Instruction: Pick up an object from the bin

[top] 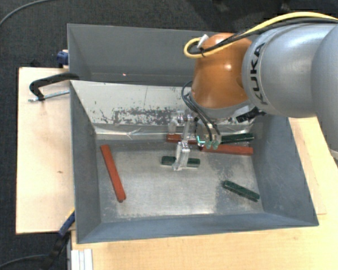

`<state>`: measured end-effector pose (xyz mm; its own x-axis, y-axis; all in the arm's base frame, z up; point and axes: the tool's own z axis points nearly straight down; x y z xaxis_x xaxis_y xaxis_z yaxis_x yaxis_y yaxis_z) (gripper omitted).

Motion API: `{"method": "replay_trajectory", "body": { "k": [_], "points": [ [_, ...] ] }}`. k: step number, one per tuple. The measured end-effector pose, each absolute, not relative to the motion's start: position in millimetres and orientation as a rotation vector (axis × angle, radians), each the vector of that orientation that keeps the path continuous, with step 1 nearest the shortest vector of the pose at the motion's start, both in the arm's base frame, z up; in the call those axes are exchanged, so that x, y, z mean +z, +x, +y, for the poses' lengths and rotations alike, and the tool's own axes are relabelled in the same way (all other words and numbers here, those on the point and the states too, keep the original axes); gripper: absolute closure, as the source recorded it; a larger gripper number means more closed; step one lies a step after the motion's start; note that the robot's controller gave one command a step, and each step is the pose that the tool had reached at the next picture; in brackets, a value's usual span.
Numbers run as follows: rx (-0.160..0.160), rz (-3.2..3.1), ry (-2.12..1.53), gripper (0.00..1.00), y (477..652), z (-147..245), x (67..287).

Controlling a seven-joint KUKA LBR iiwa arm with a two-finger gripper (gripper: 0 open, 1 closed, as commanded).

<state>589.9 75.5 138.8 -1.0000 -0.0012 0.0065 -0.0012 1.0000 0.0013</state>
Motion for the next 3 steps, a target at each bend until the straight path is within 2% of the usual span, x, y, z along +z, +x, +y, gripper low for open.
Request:
{"method": "replay_trajectory", "body": {
  "k": [1,2,3],
  "points": [
    [-0.001,-3.138,-0.171,0.0,587.7,-16.9,68.7],
    [-0.002,-3.155,-0.164,1.0,592.3,-13.9,75.1],
    [-0.002,-3.145,-0.163,0.0,589.5,-13.6,72.3]
  ]
}}
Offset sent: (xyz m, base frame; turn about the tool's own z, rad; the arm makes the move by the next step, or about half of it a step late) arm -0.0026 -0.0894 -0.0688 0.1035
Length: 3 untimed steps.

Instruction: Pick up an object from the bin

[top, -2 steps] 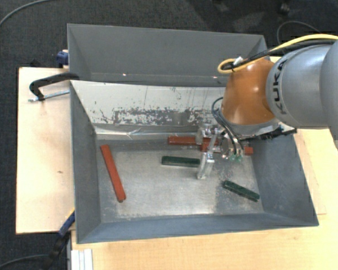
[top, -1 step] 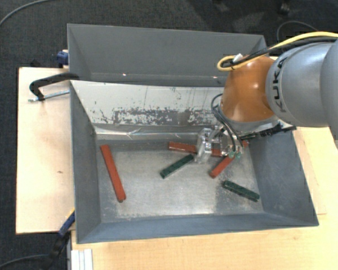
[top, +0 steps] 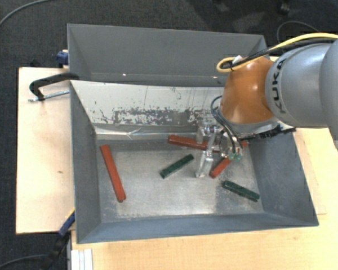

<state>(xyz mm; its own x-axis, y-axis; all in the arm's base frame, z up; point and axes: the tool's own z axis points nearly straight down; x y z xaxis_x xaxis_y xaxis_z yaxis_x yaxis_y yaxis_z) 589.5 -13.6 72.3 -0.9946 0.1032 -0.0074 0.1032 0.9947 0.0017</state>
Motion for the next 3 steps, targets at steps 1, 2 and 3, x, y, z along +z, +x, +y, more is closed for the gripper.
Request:
{"method": "replay_trajectory", "body": {
  "k": [1,2,3],
  "points": [
    [0.004,3.12,0.163,1.0,592.3,-13.4,75.2],
    [0.003,3.132,0.162,0.0,588.9,-13.3,71.6],
    [0.003,3.133,0.162,1.0,588.5,-13.4,71.0]
  ]
}}
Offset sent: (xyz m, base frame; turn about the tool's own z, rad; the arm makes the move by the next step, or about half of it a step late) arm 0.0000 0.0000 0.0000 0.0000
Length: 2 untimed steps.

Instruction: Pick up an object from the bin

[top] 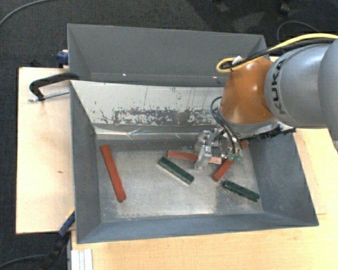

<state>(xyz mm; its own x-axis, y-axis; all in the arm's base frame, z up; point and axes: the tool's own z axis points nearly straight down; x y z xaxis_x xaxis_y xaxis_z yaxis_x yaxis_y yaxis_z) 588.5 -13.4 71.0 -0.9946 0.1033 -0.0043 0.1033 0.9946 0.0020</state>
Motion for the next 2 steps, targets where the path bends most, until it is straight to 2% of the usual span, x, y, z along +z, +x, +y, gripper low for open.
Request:
{"method": "replay_trajectory", "body": {
  "k": [1,2],
  "points": [
    [0.002,3.127,0.097,1.0,579.2,-1,181],
    [0.004,3.124,0.1,1.0,602.9,23,272]
  ]
}}
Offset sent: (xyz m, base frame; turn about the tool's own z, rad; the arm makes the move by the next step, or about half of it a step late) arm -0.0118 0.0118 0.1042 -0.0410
